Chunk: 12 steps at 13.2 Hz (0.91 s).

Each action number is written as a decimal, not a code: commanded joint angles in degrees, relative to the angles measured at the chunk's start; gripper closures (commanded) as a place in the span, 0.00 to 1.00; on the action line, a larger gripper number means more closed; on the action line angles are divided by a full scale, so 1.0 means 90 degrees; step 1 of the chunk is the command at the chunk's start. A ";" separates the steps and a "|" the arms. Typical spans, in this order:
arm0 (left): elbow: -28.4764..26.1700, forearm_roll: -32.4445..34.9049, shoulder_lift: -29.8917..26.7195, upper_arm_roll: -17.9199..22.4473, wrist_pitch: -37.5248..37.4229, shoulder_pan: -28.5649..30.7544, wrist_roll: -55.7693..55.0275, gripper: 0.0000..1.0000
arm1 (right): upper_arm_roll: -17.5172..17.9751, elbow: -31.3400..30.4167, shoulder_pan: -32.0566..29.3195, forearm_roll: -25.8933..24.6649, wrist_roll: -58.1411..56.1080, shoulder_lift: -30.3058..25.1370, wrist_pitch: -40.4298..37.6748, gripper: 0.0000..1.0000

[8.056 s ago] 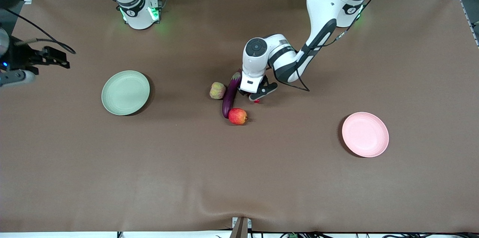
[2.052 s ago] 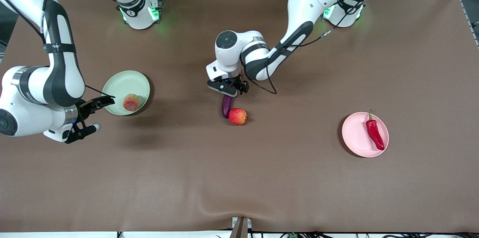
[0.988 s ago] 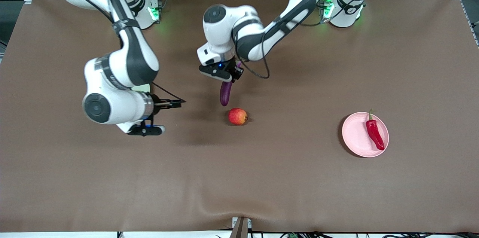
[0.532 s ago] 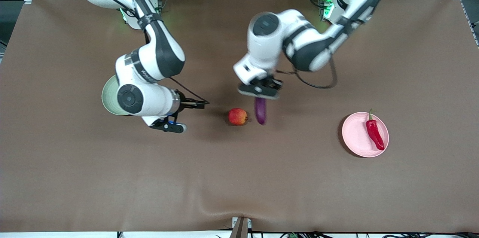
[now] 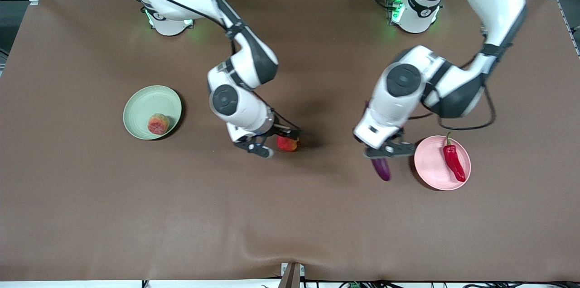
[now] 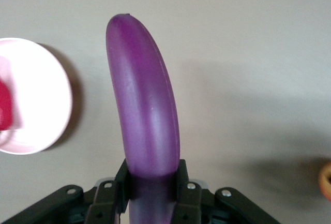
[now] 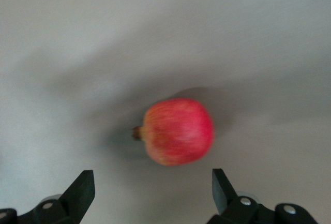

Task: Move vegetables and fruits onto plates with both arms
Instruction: 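Carry the eggplant to the pink plate while the right gripper carries the apple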

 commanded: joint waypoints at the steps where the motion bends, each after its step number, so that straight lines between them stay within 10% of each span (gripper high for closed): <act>1: -0.0047 -0.0064 0.0095 -0.0060 -0.0063 0.0611 -0.0053 1.00 | -0.0029 0.0005 0.0123 0.0002 0.0051 0.0176 0.0307 0.00; 12: 0.0080 0.0824 0.1140 0.1189 0.0113 0.0789 0.0708 1.00 | -0.0029 -0.0043 0.0113 -0.0828 0.0100 0.0605 0.0648 0.00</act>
